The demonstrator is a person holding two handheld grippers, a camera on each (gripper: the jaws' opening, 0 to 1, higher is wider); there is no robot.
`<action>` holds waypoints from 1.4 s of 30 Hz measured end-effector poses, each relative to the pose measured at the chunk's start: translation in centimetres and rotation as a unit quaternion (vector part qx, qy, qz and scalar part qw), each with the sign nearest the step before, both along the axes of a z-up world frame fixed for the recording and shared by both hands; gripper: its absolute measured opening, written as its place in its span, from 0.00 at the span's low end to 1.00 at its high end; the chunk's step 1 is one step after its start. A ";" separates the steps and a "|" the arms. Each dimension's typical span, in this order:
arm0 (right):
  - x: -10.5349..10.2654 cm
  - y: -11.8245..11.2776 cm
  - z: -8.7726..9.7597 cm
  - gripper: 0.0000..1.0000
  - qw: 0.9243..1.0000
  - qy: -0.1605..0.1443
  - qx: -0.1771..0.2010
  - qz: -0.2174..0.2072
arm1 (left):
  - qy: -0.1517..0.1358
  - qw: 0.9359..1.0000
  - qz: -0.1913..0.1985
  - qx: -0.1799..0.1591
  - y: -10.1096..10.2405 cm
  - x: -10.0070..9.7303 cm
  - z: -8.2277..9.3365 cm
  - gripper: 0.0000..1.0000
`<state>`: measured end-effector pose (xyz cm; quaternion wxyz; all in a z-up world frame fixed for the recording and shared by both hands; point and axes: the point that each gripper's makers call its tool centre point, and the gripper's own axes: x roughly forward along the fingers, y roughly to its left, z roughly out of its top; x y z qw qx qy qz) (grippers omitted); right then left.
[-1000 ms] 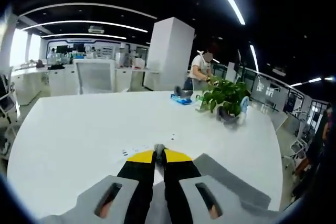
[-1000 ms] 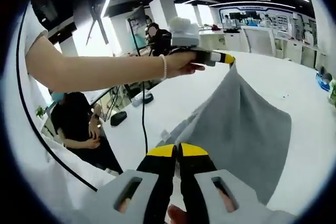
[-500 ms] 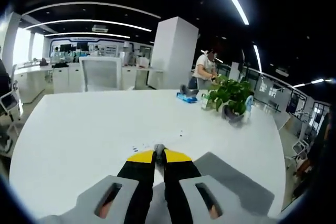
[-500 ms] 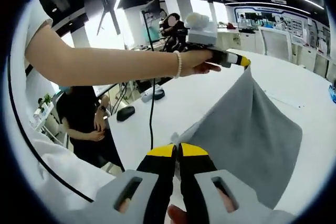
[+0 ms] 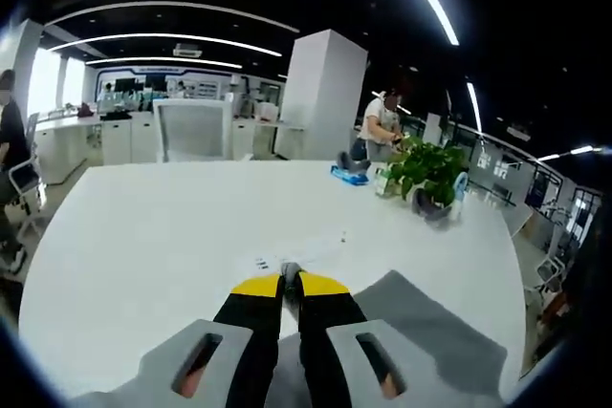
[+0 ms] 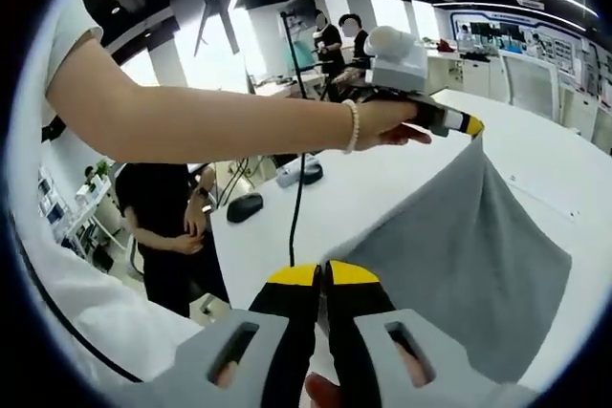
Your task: Fold the towel on the table until its edges align and the towel forms a compact rectangular stack.
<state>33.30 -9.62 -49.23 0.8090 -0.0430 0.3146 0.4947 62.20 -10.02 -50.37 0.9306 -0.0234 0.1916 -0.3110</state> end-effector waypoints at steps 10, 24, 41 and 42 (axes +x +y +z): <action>0.2 1.8 -2.5 0.00 0.999 0.023 -0.009 0.025 | 0.018 1.000 0.005 -0.004 1.6 0.2 -2.5 0.05; 0.2 4.1 -6.7 0.00 0.996 0.051 -0.032 0.063 | 0.044 0.999 0.005 -0.011 2.7 0.4 -6.4 0.06; 0.0 5.6 -10.5 0.00 0.992 0.098 -0.043 0.073 | 0.074 0.994 0.064 -0.042 6.3 1.7 -10.1 0.05; 0.1 5.7 -10.8 0.00 0.991 0.102 -0.043 0.073 | 0.075 0.994 0.066 -0.040 6.5 1.8 -10.3 0.05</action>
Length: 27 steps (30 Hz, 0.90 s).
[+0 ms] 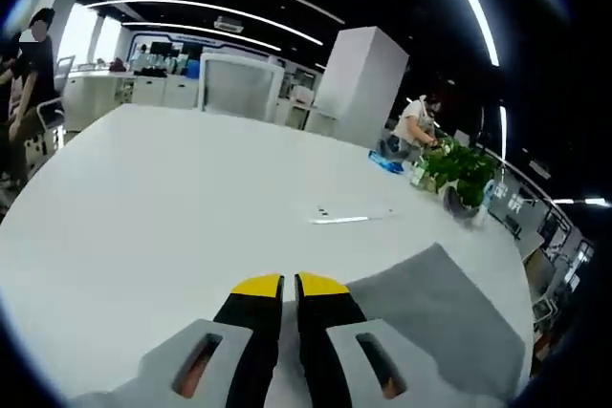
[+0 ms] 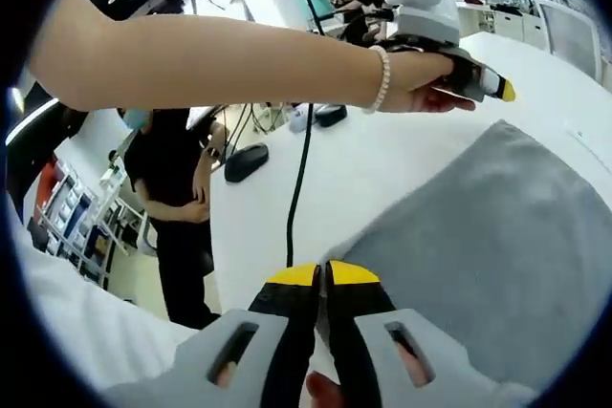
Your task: Fold the towel on the table until its edges align and the towel forms a compact rectangular stack.
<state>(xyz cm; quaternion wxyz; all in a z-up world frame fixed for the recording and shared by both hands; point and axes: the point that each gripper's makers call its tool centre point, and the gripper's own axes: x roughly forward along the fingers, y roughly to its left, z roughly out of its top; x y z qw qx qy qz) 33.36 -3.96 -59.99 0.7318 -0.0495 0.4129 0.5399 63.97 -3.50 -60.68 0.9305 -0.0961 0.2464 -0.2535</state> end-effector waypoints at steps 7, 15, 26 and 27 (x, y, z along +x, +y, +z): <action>0.1 0.2 -0.6 0.00 1.000 0.023 0.006 -0.010 | 0.008 1.000 0.002 0.000 0.2 -0.4 -0.5 0.05; 1.0 0.1 0.7 0.03 0.999 0.011 0.035 -0.030 | 0.012 1.000 0.012 -0.005 0.8 -0.5 -0.6 0.05; 8.2 -7.3 1.4 0.08 0.989 -0.051 0.007 -0.137 | 0.015 1.000 0.016 -0.005 1.0 -1.0 -0.4 0.06; 8.7 -7.9 1.5 0.08 0.988 -0.056 0.004 -0.143 | 0.015 1.000 0.017 -0.005 1.1 -1.0 -0.4 0.06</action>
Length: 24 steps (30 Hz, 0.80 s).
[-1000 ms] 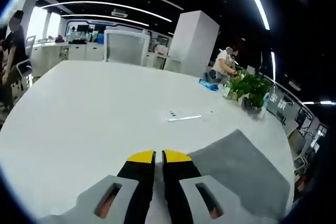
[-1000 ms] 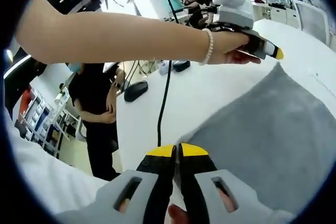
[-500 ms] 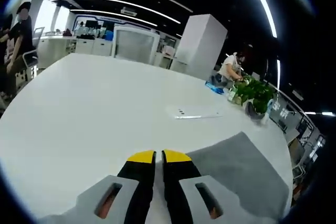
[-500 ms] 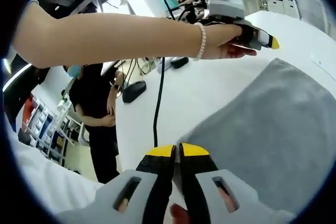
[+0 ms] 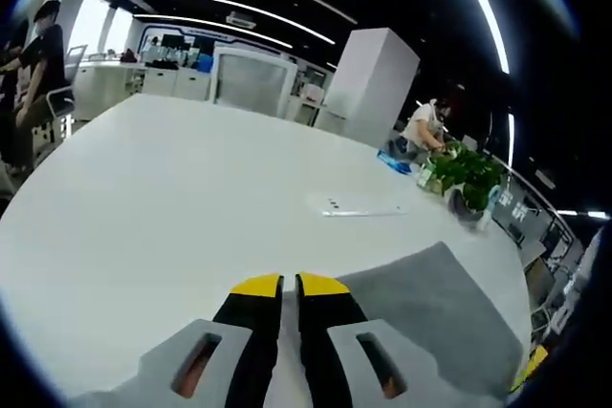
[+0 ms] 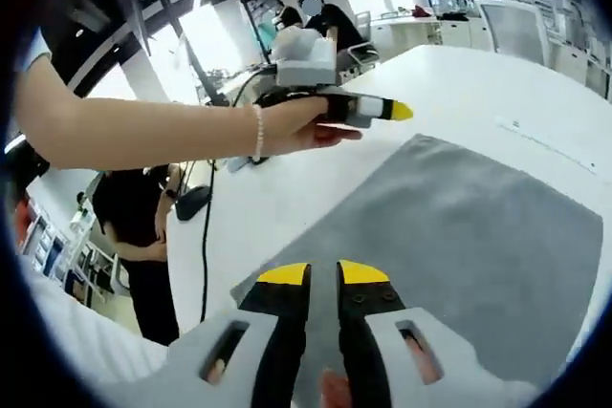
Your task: Fold the towel on the table until its edges align and the towel forms a compact rectangular stack.
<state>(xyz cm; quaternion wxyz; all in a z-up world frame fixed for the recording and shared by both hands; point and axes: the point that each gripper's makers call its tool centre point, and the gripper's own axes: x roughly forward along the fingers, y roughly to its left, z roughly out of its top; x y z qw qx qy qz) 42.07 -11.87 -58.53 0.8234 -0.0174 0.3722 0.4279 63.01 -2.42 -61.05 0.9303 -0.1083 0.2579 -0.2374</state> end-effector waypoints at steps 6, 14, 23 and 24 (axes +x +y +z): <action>3.6 -4.1 0.7 0.11 0.999 -0.017 -0.004 -0.050 | 0.005 1.000 0.006 0.001 0.1 -0.2 -0.1 0.06; 7.5 -10.4 0.9 0.13 0.993 -0.053 -0.046 -0.098 | 0.021 1.000 0.003 0.007 0.0 -1.1 -1.0 0.07; 11.6 -16.8 0.9 0.17 0.986 -0.072 -0.094 -0.117 | 0.030 0.999 -0.006 0.009 -0.6 -2.1 -1.6 0.11; 12.0 -17.3 0.7 0.17 0.986 -0.073 -0.101 -0.115 | 0.028 1.000 -0.006 0.009 -0.7 -2.1 -1.6 0.11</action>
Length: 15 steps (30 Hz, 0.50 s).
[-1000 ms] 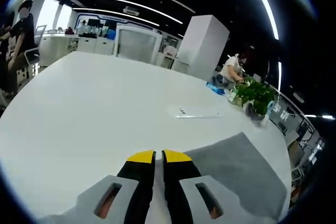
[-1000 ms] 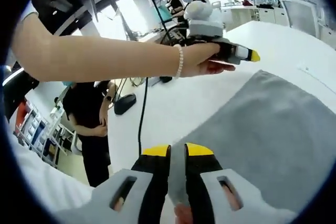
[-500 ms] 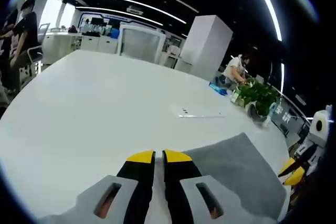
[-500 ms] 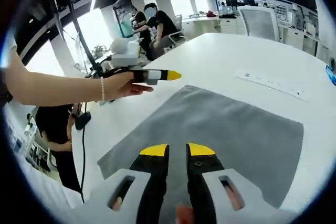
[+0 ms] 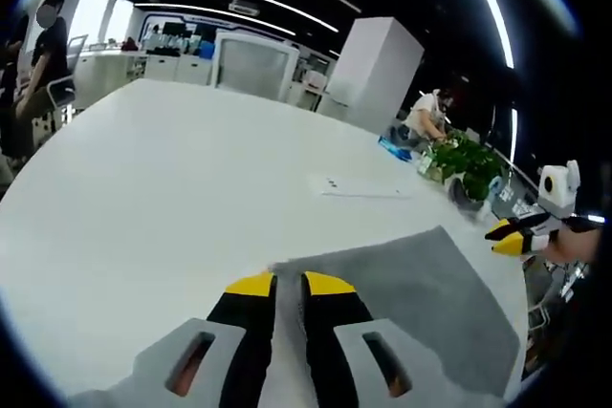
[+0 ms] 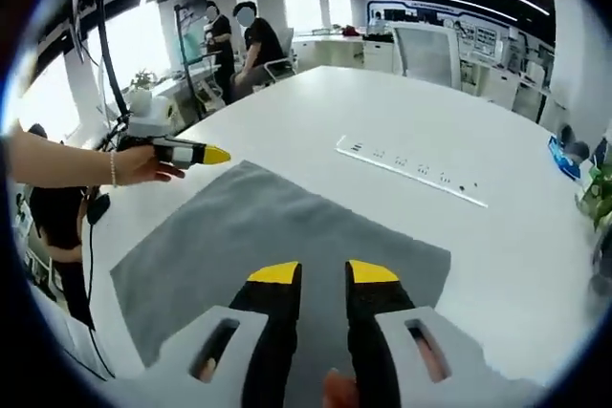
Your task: Fold the towel on the table until its edges align and the towel forms a compact rectangular stack.
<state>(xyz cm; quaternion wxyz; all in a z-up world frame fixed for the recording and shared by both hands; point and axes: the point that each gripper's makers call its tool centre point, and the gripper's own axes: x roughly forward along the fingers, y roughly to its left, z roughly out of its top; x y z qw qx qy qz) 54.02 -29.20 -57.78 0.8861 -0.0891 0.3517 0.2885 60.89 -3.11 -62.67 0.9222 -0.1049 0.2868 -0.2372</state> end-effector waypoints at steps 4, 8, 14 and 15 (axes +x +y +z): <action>1.1 -1.7 -0.5 0.21 1.000 0.003 -0.016 0.004 | 0.009 1.000 -0.002 0.006 -0.4 -0.6 -0.7 0.12; 2.0 -2.9 -1.7 0.21 0.999 0.015 -0.040 0.028 | 0.012 1.000 -0.002 0.021 -0.8 -1.1 -0.9 0.12; 3.4 -3.8 -3.7 0.20 0.997 0.031 -0.047 0.049 | 0.015 0.999 0.023 0.033 -0.8 -1.1 -1.0 0.12; 3.8 -3.9 -3.9 0.20 0.997 0.028 -0.046 0.055 | 0.014 0.999 0.023 0.033 -0.9 -1.1 -1.0 0.12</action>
